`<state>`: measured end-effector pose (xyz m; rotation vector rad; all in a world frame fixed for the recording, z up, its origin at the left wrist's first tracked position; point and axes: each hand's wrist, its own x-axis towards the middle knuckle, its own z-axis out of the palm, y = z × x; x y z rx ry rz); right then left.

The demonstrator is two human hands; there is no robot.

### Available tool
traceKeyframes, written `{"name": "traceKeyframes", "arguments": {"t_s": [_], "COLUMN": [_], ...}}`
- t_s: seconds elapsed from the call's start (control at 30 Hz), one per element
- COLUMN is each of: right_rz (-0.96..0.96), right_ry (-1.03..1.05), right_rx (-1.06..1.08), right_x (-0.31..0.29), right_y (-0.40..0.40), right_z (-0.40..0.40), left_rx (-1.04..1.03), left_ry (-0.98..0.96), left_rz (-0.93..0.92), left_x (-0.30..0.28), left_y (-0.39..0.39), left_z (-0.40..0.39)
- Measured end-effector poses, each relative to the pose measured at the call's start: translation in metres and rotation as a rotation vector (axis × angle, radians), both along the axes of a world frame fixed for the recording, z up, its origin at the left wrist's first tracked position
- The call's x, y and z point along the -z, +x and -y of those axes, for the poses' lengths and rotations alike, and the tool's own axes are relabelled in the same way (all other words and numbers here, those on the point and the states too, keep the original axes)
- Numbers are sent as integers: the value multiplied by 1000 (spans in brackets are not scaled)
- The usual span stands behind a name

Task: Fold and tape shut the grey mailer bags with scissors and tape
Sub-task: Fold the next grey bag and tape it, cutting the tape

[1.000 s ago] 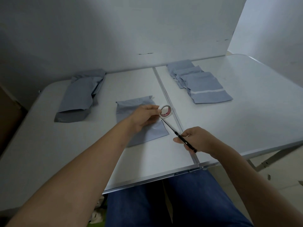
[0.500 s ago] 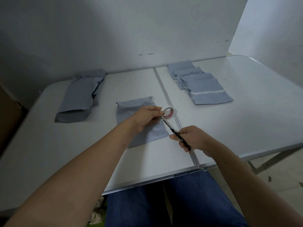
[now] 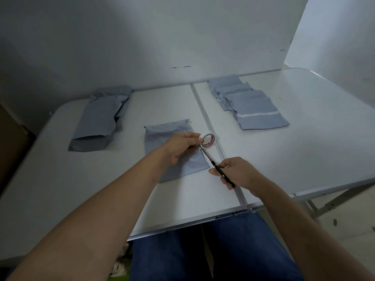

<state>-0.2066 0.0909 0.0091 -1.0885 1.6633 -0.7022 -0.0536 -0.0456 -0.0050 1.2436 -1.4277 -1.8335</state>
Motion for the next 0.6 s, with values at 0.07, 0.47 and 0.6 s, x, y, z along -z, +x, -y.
{"name": "traceKeyframes", "arguments": {"t_s": [0.07,0.47,0.6], "right_rz": [-2,-37,-43], "right_ry": [-1,-20,-25], "right_rx": [4,10,12], "right_x": [1,8,9], "right_y": [0,-3,-3], "right_z": [0,0,0], "left_rx": [-1,-22,-31], "left_ry": [0,-6,-4], "left_rz": [-1,3,-7], "left_x": [0,0,0], "left_y": [-1,0,-1], "left_z": [0,-3,-5]}}
